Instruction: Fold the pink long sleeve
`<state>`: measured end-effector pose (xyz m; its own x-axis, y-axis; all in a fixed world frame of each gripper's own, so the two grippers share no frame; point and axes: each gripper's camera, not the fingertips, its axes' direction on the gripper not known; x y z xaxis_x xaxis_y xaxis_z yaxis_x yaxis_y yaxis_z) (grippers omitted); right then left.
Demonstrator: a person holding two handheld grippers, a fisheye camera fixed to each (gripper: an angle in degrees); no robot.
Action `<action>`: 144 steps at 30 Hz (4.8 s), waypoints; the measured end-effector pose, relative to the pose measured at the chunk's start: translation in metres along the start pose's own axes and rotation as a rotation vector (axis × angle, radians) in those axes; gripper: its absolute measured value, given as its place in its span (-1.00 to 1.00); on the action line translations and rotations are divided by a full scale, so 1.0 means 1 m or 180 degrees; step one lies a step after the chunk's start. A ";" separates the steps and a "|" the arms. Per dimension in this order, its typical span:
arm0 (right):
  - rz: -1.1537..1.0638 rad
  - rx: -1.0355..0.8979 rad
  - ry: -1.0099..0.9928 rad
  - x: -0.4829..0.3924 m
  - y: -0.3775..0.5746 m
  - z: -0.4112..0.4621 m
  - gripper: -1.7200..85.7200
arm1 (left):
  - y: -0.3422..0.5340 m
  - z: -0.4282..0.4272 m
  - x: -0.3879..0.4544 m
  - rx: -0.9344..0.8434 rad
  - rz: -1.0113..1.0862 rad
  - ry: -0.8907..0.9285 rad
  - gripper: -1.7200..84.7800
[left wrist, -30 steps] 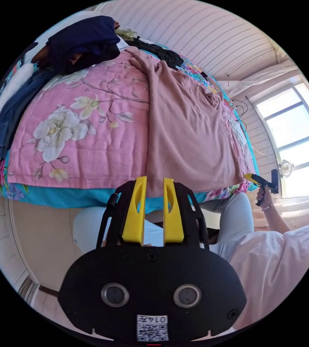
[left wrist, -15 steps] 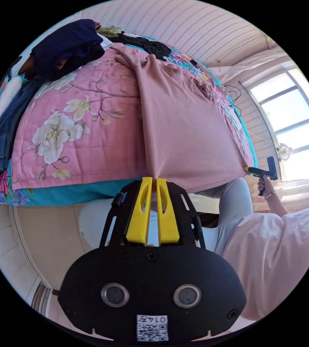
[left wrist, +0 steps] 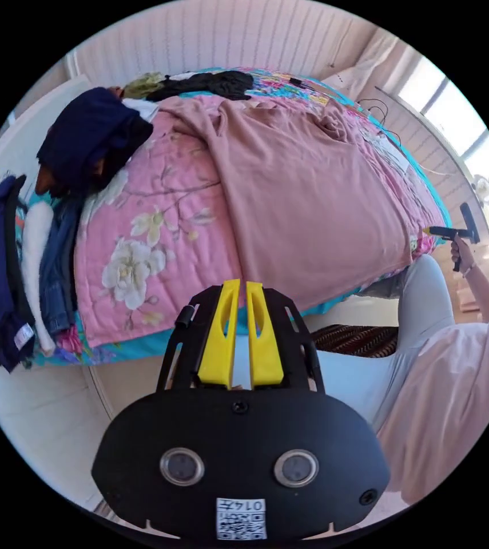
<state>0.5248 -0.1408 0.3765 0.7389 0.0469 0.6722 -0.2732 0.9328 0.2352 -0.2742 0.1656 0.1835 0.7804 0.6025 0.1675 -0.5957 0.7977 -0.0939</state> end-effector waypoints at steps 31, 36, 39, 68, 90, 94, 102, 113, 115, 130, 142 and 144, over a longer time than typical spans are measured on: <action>-0.0808 0.0520 -0.0652 0.005 -0.136 -0.058 -0.84 | -0.452 0.195 0.239 0.0735 0.1271 0.0542 -0.95; -0.0320 0.1391 0.0074 0.054 -0.206 -0.107 -0.70 | -0.467 0.204 0.266 0.0764 0.1369 0.0399 -0.96; -0.0037 0.1107 0.0586 0.071 -0.265 -0.094 -0.67 | -0.474 0.206 0.278 0.0793 0.1377 0.0361 -0.95; 0.1542 0.2728 0.0026 0.312 0.100 -0.261 -0.78 | -0.628 0.153 0.472 0.0824 0.1809 0.0430 -0.84; 0.1190 0.2504 -0.1338 0.429 0.133 -0.278 -0.73 | -0.664 0.248 0.867 -0.0004 0.2933 0.1111 -0.90; 0.1162 0.2445 -0.1289 0.426 0.122 -0.274 -0.73 | -0.668 0.255 0.866 -0.0122 0.2782 0.1204 -0.93; 0.1127 0.2234 -0.1352 0.427 0.109 -0.260 -0.86 | -0.650 0.227 0.868 0.0067 0.2946 0.1210 -0.90; 0.1334 0.1822 -0.1242 0.421 0.098 -0.222 -0.91 | -0.592 0.236 0.867 0.0085 0.3360 0.0887 -0.86; 0.1340 0.1783 -0.1226 0.416 0.092 -0.214 -0.91 | -0.598 0.224 0.852 -0.0077 0.3244 0.0925 -0.84; 0.0747 0.2387 -0.0723 0.279 0.057 -0.168 -0.90 | -0.286 -0.002 0.330 0.0468 0.1244 -0.0043 -0.91; -0.1788 0.0086 -0.0592 -0.138 -0.138 0.096 -0.88 | 0.006 -0.002 0.050 0.0830 -0.0999 0.0025 -0.97; -0.2177 -0.0063 -0.0544 -0.221 -0.170 0.149 -0.86 | -0.002 0.009 0.016 0.1082 -0.1050 0.0164 -0.96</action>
<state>0.3167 -0.3631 0.2923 0.6333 -0.6076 0.4793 0.2305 0.7394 0.6326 -0.2625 0.1736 0.1951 0.9416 0.3258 0.0847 -0.3362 0.8979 0.2841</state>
